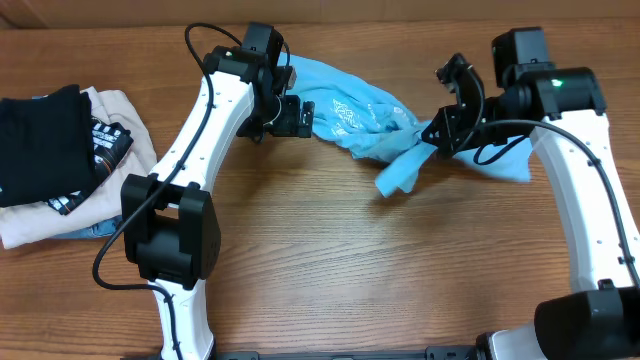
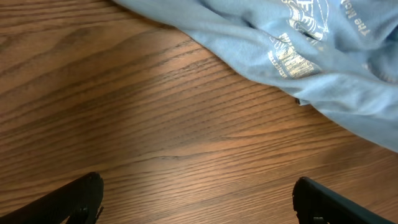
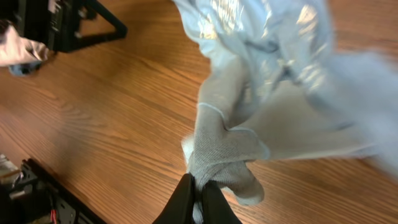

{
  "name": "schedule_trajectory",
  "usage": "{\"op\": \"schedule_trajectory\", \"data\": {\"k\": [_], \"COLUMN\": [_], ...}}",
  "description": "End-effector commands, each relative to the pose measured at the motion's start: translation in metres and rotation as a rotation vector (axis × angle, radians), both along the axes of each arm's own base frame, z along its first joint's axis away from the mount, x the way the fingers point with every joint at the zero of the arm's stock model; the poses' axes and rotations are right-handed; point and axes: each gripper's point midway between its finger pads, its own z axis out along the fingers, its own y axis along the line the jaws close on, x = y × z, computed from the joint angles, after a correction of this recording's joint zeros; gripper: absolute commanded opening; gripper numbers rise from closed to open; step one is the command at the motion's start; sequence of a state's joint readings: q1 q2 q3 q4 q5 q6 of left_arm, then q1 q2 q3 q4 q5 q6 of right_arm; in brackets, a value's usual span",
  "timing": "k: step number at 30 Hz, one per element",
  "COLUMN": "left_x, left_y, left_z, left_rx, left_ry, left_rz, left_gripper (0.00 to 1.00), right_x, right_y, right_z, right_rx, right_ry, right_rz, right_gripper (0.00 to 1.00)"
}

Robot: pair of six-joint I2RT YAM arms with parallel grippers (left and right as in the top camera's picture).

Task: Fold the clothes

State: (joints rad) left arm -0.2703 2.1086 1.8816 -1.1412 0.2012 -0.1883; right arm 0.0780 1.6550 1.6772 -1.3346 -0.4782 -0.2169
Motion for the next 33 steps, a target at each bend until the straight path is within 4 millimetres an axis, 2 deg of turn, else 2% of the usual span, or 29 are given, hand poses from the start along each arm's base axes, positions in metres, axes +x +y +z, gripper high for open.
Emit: {"op": "schedule_trajectory", "data": {"k": [1,4,6,7,9,13,16,18,19,23,28,33], "left_x": [0.003,0.0,-0.002,-0.004,-0.006,-0.012,-0.029,-0.036,-0.04,-0.056,-0.086,-0.099], "left_y": [0.013,0.007,0.0,-0.005,-0.011,-0.025,-0.064,-0.078,-0.085,-0.112,-0.152,-0.192], "left_z": [-0.003,-0.002,0.0,0.001,0.002,0.002,0.004,0.004,0.004,0.004,0.002,-0.01], "left_rx": [0.026,-0.01,-0.052,-0.077,-0.099,-0.106,-0.121,-0.12,-0.12,-0.125,-0.13,-0.144], "left_ry": [0.003,0.014,0.028,0.035,0.041,0.044,0.049,0.047,0.046,0.058,0.093,0.022], "left_rz": [0.016,0.01,0.0,-0.008,-0.018,-0.048,-0.139,-0.174,-0.191,-0.217,-0.231,-0.306], "left_gripper": [1.0,1.0,1.0,1.0,1.0,1.0,1.0,1.0,1.0,1.0,1.0,1.0], "right_x": [0.003,0.005,0.008,0.011,0.012,0.012,0.008,0.008,0.008,0.009,0.011,0.01], "right_y": [-0.009,-0.029,-0.057,-0.081,-0.115,-0.141,-0.164,-0.166,-0.167,-0.166,-0.167,-0.166], "right_z": [0.008,-0.004,-0.015,-0.019,-0.021,-0.027,-0.034,-0.037,-0.039,-0.043,-0.043,-0.043], "right_rx": [-0.036,-0.151,-0.294,-0.396,-0.503,-0.51,-0.509,-0.508,-0.508,-0.504,-0.502,-0.503], "right_ry": [-0.03,-0.017,0.007,0.018,0.026,0.051,0.081,0.088,0.088,0.087,0.081,0.084], "right_rz": [-0.029,-0.075,-0.2,-0.328,-0.521,-0.643,-0.715,-0.727,-0.729,-0.728,-0.73,-0.729], "right_gripper": [0.05,0.06,0.06,0.06,0.06,0.07,0.21,0.34,0.37,0.38,0.39,0.39]}}
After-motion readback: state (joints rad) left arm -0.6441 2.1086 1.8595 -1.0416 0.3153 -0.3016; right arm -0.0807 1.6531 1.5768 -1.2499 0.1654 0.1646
